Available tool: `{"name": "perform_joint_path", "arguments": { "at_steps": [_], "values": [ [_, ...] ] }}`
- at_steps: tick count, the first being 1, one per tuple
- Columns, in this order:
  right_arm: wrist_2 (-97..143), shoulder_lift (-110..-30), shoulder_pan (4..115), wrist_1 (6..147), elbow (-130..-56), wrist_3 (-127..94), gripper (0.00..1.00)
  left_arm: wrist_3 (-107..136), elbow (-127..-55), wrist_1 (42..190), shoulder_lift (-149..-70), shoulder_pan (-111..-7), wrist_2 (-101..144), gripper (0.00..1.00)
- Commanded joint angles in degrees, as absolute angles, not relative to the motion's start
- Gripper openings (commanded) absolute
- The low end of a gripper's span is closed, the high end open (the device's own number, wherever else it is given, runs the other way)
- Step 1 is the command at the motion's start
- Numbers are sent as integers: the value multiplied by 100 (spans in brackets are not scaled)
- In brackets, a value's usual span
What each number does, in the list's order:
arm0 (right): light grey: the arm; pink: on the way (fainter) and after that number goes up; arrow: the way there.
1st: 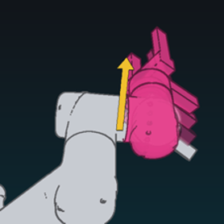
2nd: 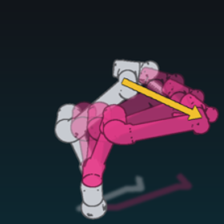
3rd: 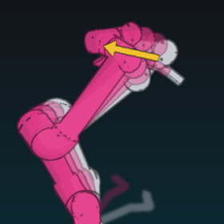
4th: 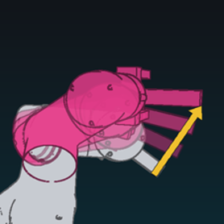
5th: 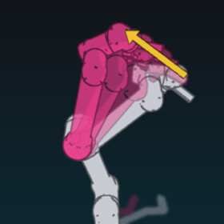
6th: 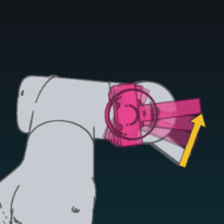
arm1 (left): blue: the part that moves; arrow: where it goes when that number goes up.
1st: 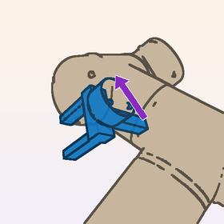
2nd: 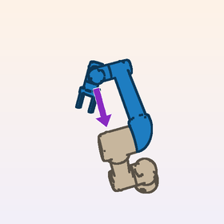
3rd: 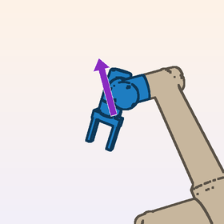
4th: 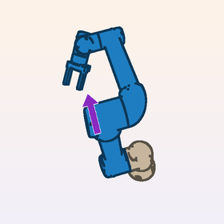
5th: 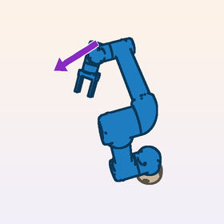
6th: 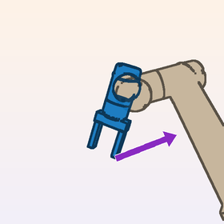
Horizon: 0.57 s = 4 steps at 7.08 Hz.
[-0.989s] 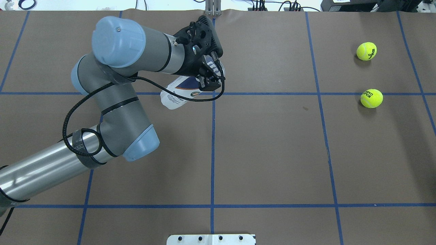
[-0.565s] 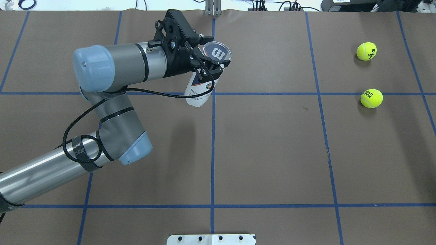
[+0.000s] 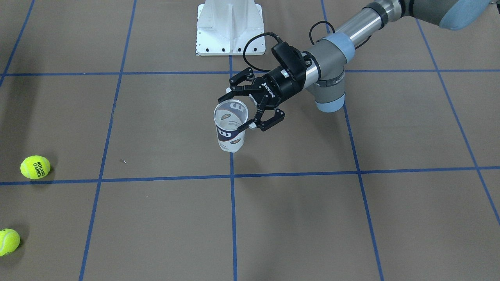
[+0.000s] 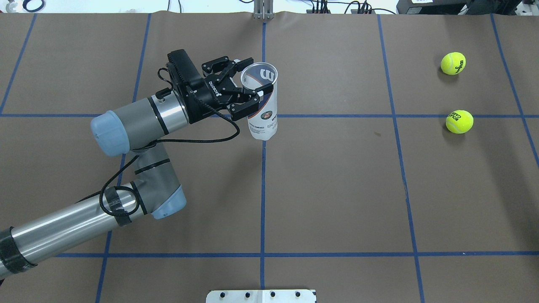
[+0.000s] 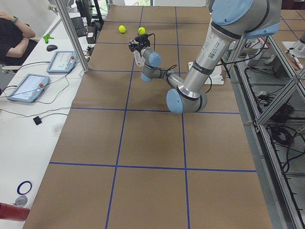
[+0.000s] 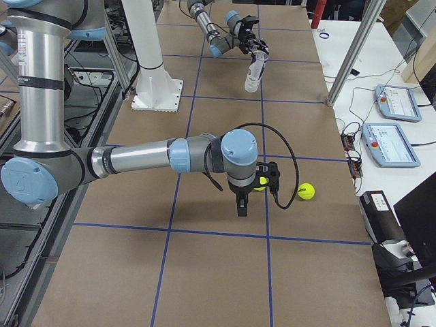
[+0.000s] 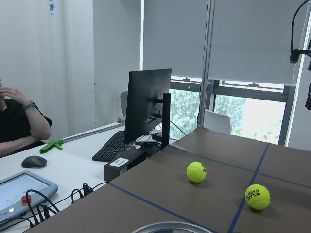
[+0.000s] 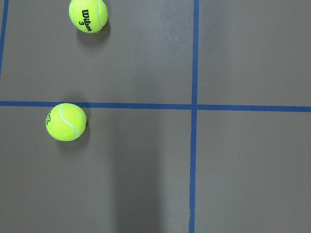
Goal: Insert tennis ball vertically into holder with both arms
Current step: 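Lift the can with the left gripper and tilt it upright, then lower the upright can onto the table with the left gripper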
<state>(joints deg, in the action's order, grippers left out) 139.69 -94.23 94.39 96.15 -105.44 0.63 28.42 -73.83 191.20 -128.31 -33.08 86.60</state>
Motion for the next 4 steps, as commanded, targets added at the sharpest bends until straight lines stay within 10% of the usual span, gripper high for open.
{"name": "perform_joint_path", "arguments": {
  "at_steps": [1, 4],
  "values": [
    [13957, -9431, 9439, 9615, -10547, 70, 99, 2839, -7295, 19415, -12718, -3278, 8640, 61],
    [13957, -9396, 9439, 9615, -10503, 70, 99, 2795, -7190, 19512, -12726, -3278, 8368, 61]
  ]
}}
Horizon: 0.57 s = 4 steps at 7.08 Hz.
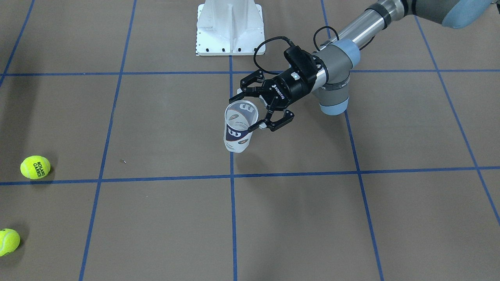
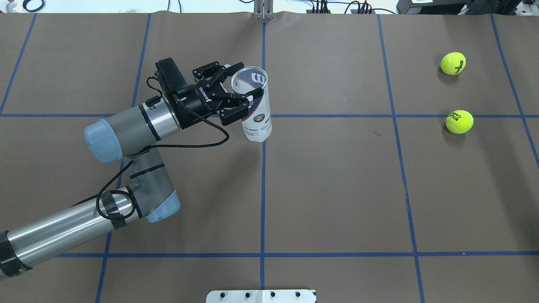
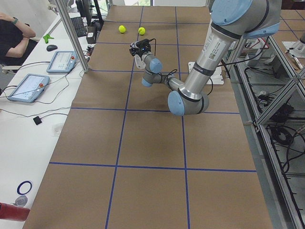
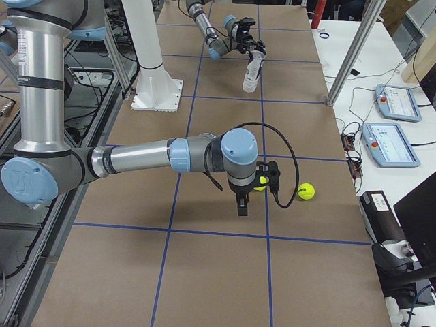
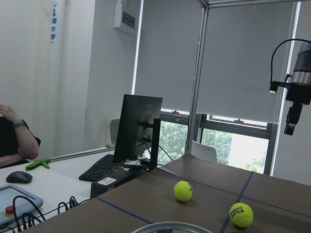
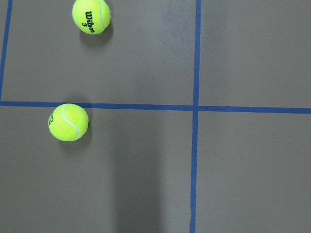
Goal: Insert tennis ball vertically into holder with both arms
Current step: 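Lower the upright can onto the table with the left gripper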
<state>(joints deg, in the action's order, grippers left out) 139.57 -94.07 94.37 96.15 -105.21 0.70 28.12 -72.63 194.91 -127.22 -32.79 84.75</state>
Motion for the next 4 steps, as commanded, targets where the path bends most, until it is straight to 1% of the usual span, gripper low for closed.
{"name": "perform_joint_path", "arguments": {
  "at_steps": [1, 2, 4],
  "values": [
    [13957, -9387, 9431, 9615, -10494, 70, 99, 2769, -7050, 19512, -12727, -3278, 8358, 61],
    [13957, -9395, 9431, 9615, -10494, 70, 99, 2760, -6918, 19520, -12727, -3278, 8358, 61],
    [13957, -9396, 9431, 9615, -10468, 70, 99, 2637, -6891, 19512, -12700, -3270, 8358, 61]
  ]
}}
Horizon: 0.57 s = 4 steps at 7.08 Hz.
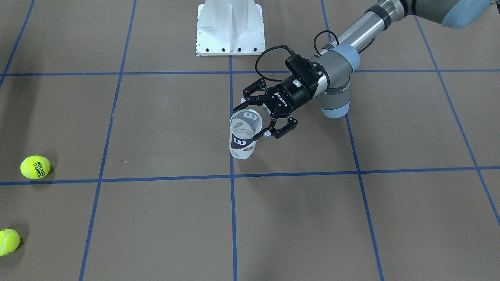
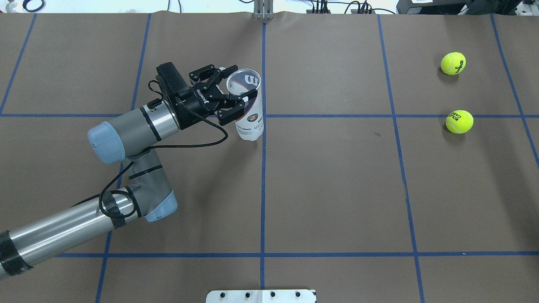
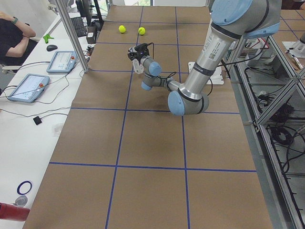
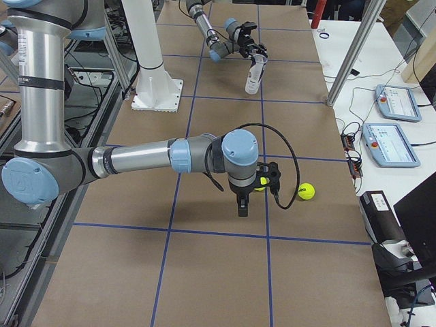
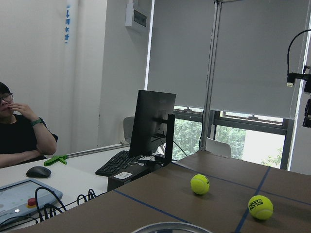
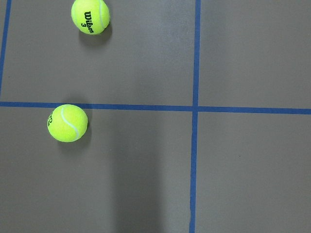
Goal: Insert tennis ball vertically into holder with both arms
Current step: 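Lower the upright can onto the table with the left gripper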
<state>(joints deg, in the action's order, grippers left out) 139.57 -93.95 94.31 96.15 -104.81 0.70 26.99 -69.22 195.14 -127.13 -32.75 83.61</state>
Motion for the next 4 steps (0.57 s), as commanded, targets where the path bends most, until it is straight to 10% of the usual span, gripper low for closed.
{"name": "perform_joint_path", "arguments": {
  "at_steps": [1, 4],
  "values": [
    [13948, -9396, 9431, 9615, -10468, 70, 99, 2637, -6821, 19512, -12700, -3270, 8358, 61],
    [13948, -9396, 9431, 9615, -10459, 70, 99, 2637, -6794, 19529, -12718, -3261, 8350, 61]
  ]
}}
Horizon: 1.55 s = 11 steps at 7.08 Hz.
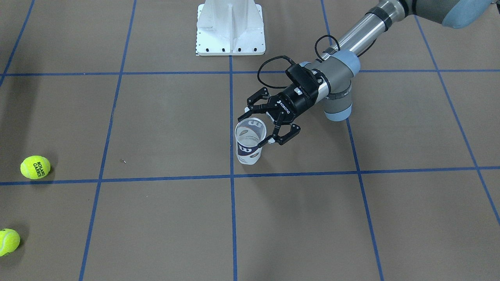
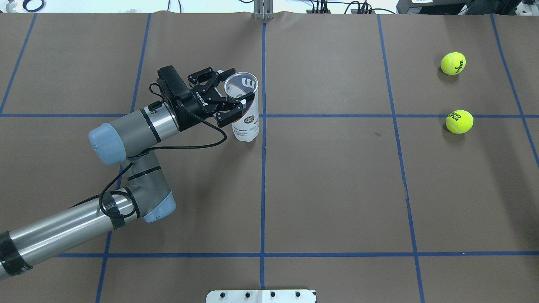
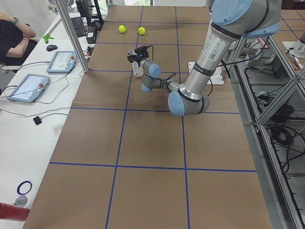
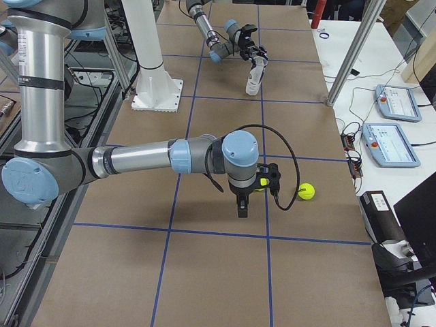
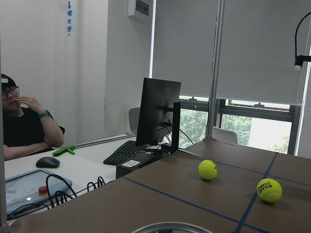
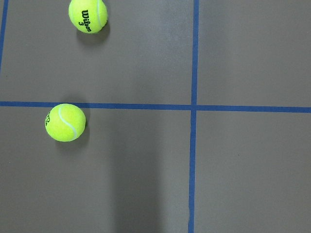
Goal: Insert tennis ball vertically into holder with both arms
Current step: 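Lower the upright can onto the table with the left gripper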
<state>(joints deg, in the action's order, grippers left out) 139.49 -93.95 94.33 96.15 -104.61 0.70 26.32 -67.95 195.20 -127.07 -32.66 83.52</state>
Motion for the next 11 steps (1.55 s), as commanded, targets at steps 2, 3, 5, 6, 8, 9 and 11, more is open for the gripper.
{"name": "perform_joint_path", "arguments": {
  "at_steps": [2, 3, 5, 6, 8, 9, 11],
  "values": [
    [13948, -9404, 9439, 9615, -10459, 70, 99, 2637, -6785, 19626, -12674, -3261, 8350, 61],
    [13948, -9404, 9439, 9615, -10459, 70, 99, 2637, -6776, 19626, -12665, -3252, 8350, 61],
    [13940, -9396, 9431, 9615, -10459, 70, 99, 2637, -6785, 19626, -12665, -3174, 8332, 61],
    [13939, -9396, 9431, 9615, -10459, 70, 99, 2637, -6785, 19635, -12674, -3155, 8315, 62],
    [13939, -9396, 9439, 9615, -10459, 79, 99, 2637, -6776, 19626, -12665, -3129, 8314, 62],
    [13931, -9396, 9431, 9615, -10433, 79, 99, 2637, -6750, 19626, -12656, -3120, 8314, 63],
    [13931, -9378, 9431, 9615, -10406, 79, 99, 2637, -6733, 19626, -12665, -3111, 8314, 66]
  ]
}}
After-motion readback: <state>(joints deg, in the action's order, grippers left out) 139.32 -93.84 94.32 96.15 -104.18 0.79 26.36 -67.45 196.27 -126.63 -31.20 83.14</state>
